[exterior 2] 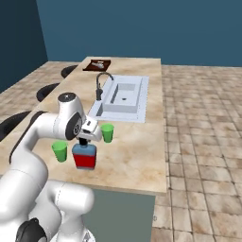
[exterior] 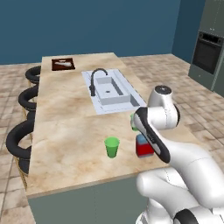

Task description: Place the drinks on the dining counter in a tight cluster.

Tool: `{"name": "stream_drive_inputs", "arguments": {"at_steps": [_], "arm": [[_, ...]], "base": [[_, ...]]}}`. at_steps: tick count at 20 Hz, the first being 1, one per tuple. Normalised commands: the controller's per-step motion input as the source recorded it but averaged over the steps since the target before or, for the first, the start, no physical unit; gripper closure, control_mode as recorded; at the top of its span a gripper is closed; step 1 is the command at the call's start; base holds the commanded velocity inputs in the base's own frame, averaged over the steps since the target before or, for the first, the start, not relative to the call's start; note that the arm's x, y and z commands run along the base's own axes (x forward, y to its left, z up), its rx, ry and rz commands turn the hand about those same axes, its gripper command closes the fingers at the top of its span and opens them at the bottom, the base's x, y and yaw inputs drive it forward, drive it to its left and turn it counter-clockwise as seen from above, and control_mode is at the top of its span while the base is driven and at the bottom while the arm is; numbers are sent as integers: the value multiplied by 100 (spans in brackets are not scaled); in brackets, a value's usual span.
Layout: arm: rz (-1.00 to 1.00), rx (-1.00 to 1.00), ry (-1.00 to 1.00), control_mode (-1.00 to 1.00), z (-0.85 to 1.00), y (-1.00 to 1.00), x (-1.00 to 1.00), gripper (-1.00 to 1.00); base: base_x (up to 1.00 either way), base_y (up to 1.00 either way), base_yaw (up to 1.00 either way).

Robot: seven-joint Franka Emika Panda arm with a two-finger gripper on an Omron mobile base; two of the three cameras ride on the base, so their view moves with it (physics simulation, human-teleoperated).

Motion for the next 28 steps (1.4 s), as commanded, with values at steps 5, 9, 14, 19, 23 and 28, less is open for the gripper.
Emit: {"name": "stream_drive_inputs", "arguments": {"at_steps": [5,9,14,19,23,28], "arm": [[0,0,0,-100,-10,0,0,100],[0,0,0,-100,0,0,0,100],[0,0,0,-100,-2,8,21,100],[-3,0,0,-100,0,26,45,100],[-1,0,0,-100,0,2,22,100],[0,0,0,-100,0,-4,31,100]], "base": [[0,0,0],[0,0,0],[0,0,0],[0,0,0],[0,0,0],[0,0,0]]}}
